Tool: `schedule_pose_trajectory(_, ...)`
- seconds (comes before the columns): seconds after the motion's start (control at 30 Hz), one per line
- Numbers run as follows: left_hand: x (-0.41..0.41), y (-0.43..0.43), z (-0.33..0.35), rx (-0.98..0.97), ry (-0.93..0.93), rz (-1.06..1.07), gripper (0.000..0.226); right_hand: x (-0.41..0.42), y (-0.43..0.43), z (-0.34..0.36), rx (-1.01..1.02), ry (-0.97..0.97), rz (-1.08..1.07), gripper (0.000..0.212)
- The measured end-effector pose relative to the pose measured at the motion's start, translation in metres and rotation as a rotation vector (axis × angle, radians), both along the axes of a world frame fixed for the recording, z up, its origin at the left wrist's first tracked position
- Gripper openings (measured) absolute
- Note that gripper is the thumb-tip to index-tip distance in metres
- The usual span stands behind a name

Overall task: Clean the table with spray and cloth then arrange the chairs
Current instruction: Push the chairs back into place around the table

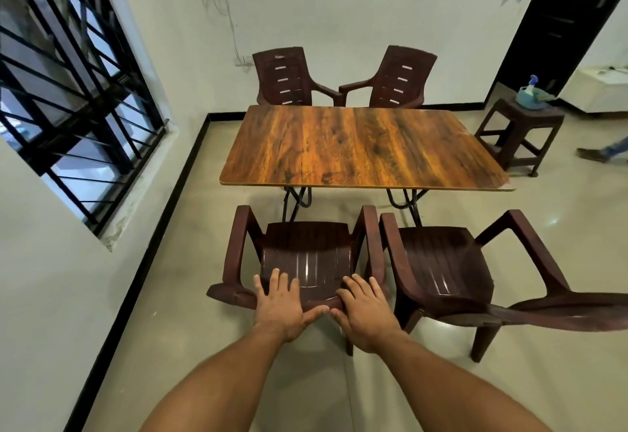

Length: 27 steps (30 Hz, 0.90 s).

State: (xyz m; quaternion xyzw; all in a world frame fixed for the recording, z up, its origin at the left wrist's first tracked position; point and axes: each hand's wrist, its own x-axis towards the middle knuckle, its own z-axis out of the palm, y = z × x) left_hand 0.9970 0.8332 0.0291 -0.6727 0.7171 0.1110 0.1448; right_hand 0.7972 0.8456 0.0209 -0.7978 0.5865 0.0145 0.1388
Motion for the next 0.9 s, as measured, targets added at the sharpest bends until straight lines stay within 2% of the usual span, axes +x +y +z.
schedule_pose_trajectory(0.07,0.0,0.003,-0.004,-0.019,0.045,0.01,0.108,0.001,0.0,0.0,0.005,0.004,-0.009,0.062)
schedule_pose_trajectory(0.23,0.005,0.008,-0.008,-0.038,0.17,-0.048,0.078,0.003,-0.002,0.005,-0.01,0.019,0.0,0.052)
schedule_pose_trajectory(0.37,0.002,0.011,-0.008,-0.111,0.19,-0.043,0.073,-0.004,-0.007,0.01,0.033,-0.004,0.048,0.062)
schedule_pose_trajectory(0.47,-0.018,0.005,-0.006,-0.131,0.219,-0.114,0.074,-0.021,-0.011,0.016,0.0,-0.01,0.039,0.07)
schedule_pose_trajectory(0.73,-0.132,-0.023,0.009,-0.166,0.269,-0.371,0.072,-0.133,-0.003,0.022,-0.01,0.008,-0.123,0.069)
schedule_pose_trajectory(0.9,-0.235,-0.031,0.008,-0.229,0.325,-0.404,0.07,-0.239,0.006,0.015,0.024,0.064,-0.229,0.071)
